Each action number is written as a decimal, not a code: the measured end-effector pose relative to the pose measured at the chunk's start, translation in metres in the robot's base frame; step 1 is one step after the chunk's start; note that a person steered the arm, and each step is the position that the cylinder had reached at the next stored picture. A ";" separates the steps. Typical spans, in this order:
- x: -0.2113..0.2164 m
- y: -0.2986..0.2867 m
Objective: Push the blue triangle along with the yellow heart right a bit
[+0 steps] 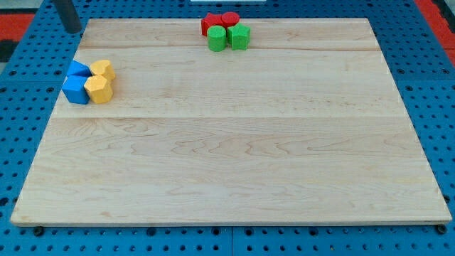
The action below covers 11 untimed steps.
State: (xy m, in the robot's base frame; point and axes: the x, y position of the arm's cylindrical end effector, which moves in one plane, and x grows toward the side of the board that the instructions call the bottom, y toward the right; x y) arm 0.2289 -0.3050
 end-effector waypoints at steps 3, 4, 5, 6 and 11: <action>0.056 0.000; 0.067 0.000; 0.080 0.000; 0.102 0.000; 0.121 0.030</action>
